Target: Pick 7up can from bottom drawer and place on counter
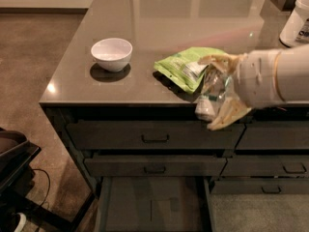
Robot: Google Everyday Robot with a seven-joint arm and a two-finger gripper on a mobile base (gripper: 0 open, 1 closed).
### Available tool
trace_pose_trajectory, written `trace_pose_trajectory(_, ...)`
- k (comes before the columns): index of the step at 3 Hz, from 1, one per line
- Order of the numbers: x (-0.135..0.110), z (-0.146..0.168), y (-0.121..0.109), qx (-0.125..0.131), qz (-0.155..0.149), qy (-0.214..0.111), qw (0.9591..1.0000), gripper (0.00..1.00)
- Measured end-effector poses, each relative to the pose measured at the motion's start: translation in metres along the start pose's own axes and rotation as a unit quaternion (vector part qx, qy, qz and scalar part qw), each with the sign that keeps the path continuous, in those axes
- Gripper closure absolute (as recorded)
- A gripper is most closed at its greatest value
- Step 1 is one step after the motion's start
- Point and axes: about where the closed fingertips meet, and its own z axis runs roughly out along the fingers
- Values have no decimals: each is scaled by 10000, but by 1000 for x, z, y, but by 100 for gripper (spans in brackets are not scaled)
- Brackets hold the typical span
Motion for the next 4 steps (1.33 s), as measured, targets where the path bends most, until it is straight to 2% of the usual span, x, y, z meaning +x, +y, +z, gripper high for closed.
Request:
trace_pose_trajectory(1,49,12,-44,-141,-192,344,9991,100)
trace_pose_trajectory(2,49,11,-44,-141,-193,347,9991,100)
trace_pose_trajectory(4,113,6,-86,-31,-222,953,9952,100)
